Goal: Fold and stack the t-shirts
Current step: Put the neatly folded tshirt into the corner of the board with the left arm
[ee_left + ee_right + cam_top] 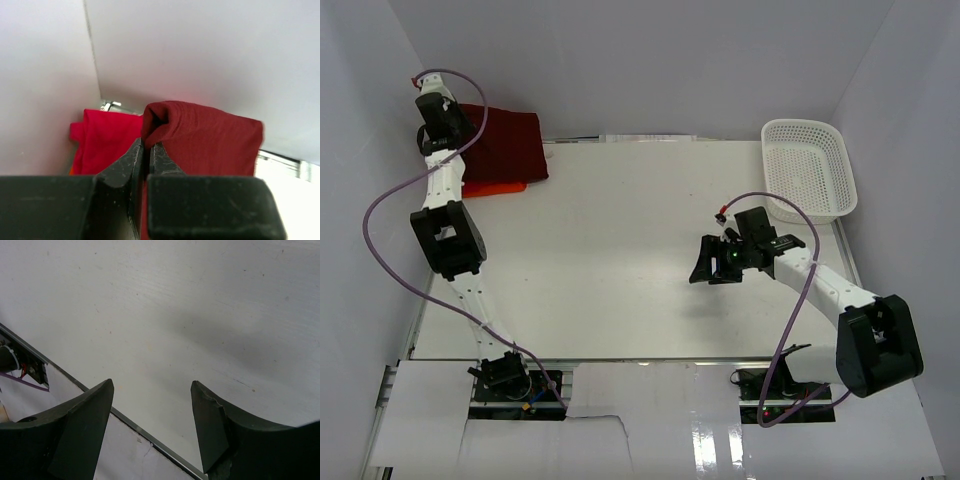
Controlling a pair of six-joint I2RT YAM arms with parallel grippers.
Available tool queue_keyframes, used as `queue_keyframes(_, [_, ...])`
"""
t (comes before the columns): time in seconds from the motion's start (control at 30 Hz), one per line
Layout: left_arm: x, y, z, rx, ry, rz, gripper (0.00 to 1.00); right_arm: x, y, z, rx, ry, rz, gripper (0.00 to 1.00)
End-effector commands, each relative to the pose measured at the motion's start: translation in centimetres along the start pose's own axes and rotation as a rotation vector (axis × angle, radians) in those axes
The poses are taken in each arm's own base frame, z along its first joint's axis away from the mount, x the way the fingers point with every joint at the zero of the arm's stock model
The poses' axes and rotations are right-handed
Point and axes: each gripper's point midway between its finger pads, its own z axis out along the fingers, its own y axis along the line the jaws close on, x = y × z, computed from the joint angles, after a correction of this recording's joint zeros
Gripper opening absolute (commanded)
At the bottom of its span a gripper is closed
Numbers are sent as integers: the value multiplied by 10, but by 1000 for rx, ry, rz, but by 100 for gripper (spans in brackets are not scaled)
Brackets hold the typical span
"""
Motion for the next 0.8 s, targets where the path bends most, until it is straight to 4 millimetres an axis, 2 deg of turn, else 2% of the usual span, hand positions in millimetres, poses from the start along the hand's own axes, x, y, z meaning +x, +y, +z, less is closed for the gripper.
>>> queue_keyframes(0.0, [-8, 21, 7, -42, -98, 10, 0, 4, 0, 1, 11, 13, 11, 70])
queue_keyframes(0.1, [9, 26, 16, -44, -95, 14, 0, 6, 1, 3, 9, 23, 22, 70])
queue_keyframes(0.13, [21, 29, 23, -49, -77, 21, 0, 7, 0, 5, 10, 32, 25, 70])
queue_keyframes(0.17, [21, 36, 26, -87, -84, 16, 0, 7, 2, 6, 10, 34, 28, 70])
queue_keyframes(0.23, [34, 43, 34, -108, -74, 15, 0, 8, 3, 8, 9, 43, 32, 70])
queue_keyframes(0.43, [52, 68, 42, -195, -78, 9, 0, 6, 7, 15, 12, 67, 37, 70])
queue_keyframes(0.57, [53, 83, 46, -227, -86, -2, 0, 6, 11, 20, 9, 87, 39, 70])
queue_keyframes(0.77, [39, 102, 47, -233, -121, -43, 0, 6, 20, 26, 3, 97, 33, 70])
